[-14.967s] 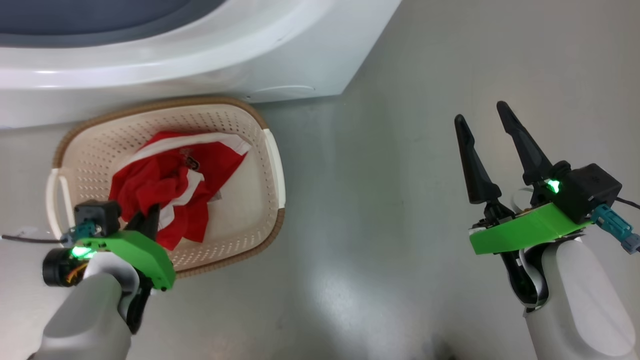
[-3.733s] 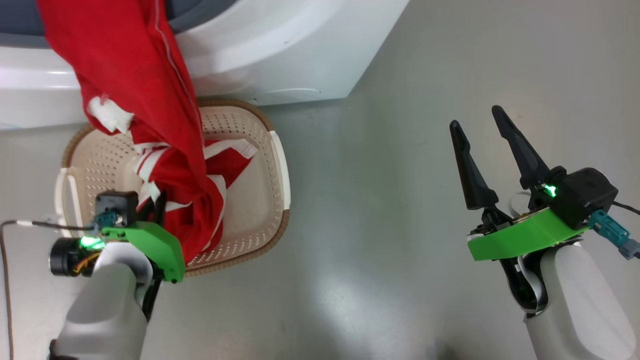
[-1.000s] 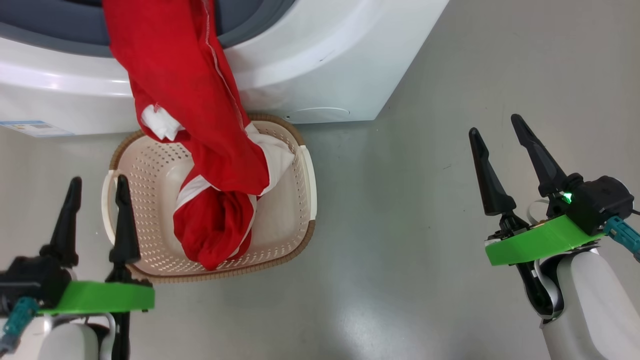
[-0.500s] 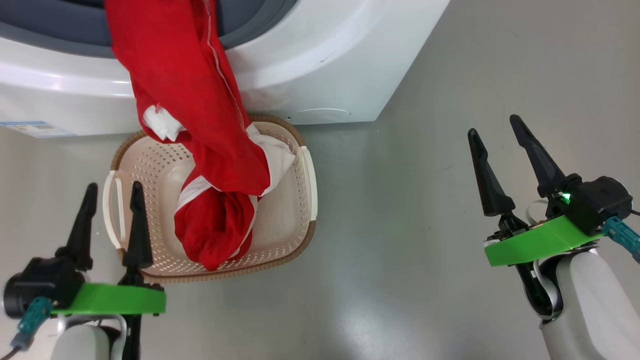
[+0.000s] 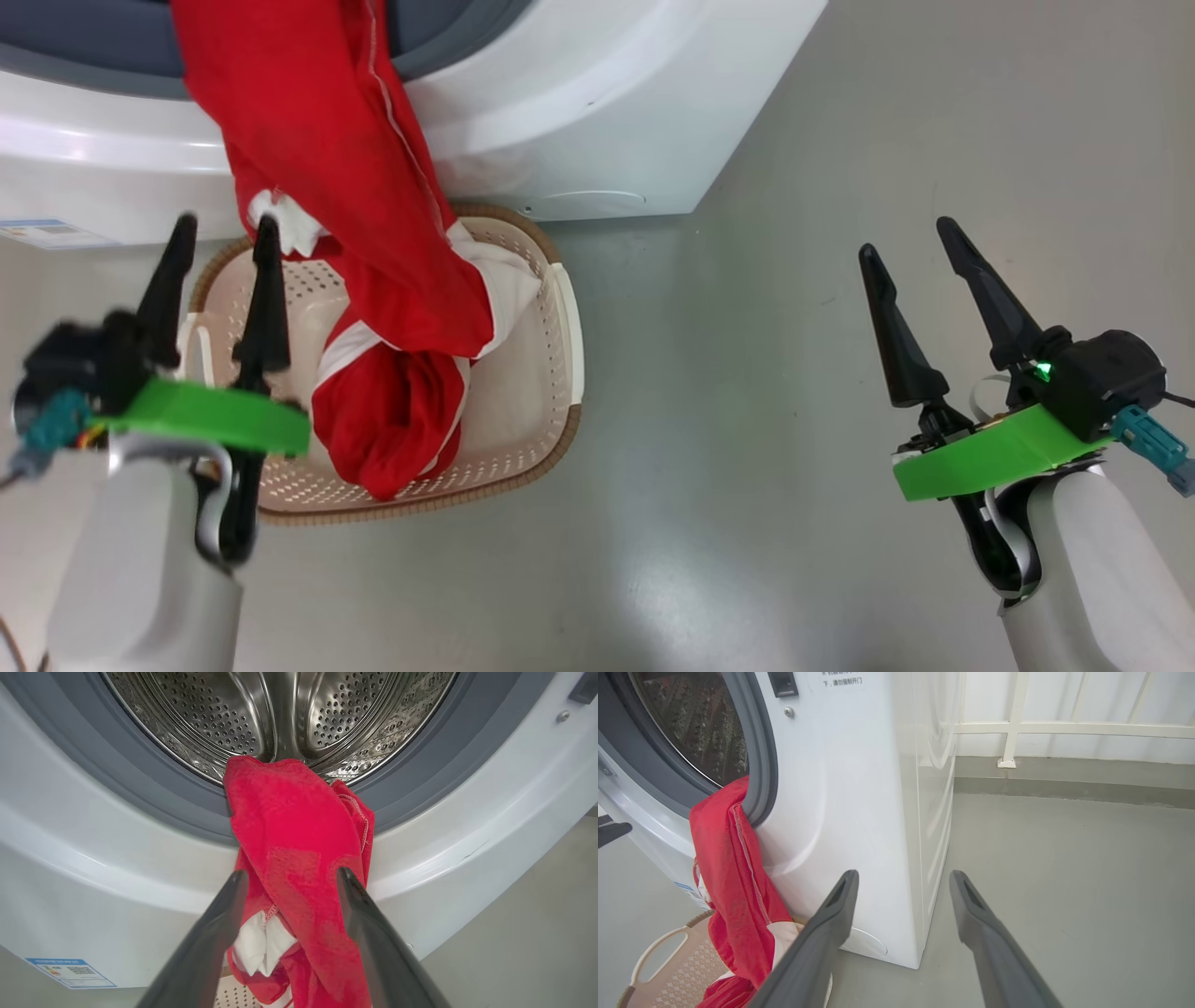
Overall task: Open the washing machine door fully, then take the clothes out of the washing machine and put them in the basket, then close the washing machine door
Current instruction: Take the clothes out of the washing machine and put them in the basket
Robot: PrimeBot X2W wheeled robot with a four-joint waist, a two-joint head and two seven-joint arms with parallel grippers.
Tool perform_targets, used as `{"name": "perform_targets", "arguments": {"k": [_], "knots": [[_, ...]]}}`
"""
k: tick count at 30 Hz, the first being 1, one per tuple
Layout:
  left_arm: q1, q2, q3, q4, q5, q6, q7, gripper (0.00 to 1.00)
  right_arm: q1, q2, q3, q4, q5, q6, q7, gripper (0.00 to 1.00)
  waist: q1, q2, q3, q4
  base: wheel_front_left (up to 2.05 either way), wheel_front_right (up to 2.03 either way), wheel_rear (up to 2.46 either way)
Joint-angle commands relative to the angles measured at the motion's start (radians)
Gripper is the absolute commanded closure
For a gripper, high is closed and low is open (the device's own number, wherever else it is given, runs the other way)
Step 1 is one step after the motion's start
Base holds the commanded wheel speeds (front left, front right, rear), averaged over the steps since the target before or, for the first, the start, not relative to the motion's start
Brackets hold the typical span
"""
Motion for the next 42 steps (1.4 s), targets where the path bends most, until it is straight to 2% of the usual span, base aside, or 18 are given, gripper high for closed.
{"name": "perform_targets", "arguments": {"k": [1, 9, 17, 25, 33, 34, 35, 37, 38, 39, 42], "knots": [[-0.043, 0.04, 0.008, 0.011, -0.026, -0.003, -0.008, 0.0, 0.014, 0.004, 0.026, -0.021, -0.006, 0.002, -0.005, 0.0, 0.0, 0.0, 0.007, -0.006, 0.0, 0.0, 0.0], [-0.22, 0.092, -0.105, 0.231, -0.155, -0.003, -0.008, 0.0, -0.002, 0.013, 0.032, -0.021, -0.007, 0.002, -0.005, 0.0, 0.0, 0.0, 0.032, -0.025, 0.0, 0.0, 0.0], [-0.37, 0.155, -0.243, 0.417, -0.335, -0.003, 0.007, 0.0, -0.014, 0.016, 0.035, -0.022, -0.008, 0.002, -0.005, 0.0, 0.0, 0.0, 0.053, -0.038, 0.0, 0.0, 0.0], [-0.46, 0.206, -0.353, 0.483, -0.503, -0.003, 0.048, 0.0, -0.029, 0.02, 0.045, -0.019, -0.009, 0.002, -0.005, 0.0, 0.0, 0.0, 0.068, -0.051, 0.0, 0.0, 0.0], [-0.517, 0.256, -0.488, 0.472, -0.641, -0.003, 0.054, 0.0, -0.036, 0.023, 0.046, -0.023, -0.011, 0.002, -0.005, 0.0, 0.0, 0.0, 0.081, -0.064, 0.0, 0.0, 0.0], [-0.52, 0.261, -0.506, 0.469, -0.653, -0.003, 0.051, 0.15, -0.036, 0.023, 0.045, -0.023, -0.011, 0.002, -0.005, 0.0, 0.0, 0.0, 0.081, -0.065, 0.0, 0.0, 0.0], [-0.522, 0.266, -0.523, 0.463, -0.667, -0.003, 0.047, 0.38, -0.036, 0.024, 0.043, -0.023, -0.011, 0.002, -0.005, 0.0, 0.0, 0.0, 0.082, -0.065, 0.0, 0.0, 0.0], [-0.527, 0.275, -0.552, 0.457, -0.693, -0.003, 0.037, 0.77, -0.036, 0.024, 0.041, -0.024, -0.013, 0.002, -0.005, 0.0, 0.0, 0.0, 0.083, -0.064, 0.0, 0.0, 0.0], [-0.529, 0.278, -0.565, 0.454, -0.706, -0.003, 0.032, 0.93, -0.036, 0.024, 0.04, -0.025, -0.013, 0.002, -0.005, 0.0, 0.0, 0.0, 0.083, -0.063, 0.0, 0.0, 0.0], [-0.53, 0.28, -0.578, 0.451, -0.718, -0.003, 0.027, 1.0, -0.036, 0.024, 0.039, -0.025, -0.014, 0.002, -0.005, 0.0, 0.0, 0.0, 0.083, -0.062, 0.0, 0.0, 0.0], [-0.533, 0.287, -0.614, 0.444, -0.747, -0.003, 0.012, 1.0, -0.039, 0.024, 0.037, -0.027, -0.015, 0.002, -0.005, 0.0, 0.0, 0.0, 0.084, -0.057, 0.0, 0.0, 0.0]]}}
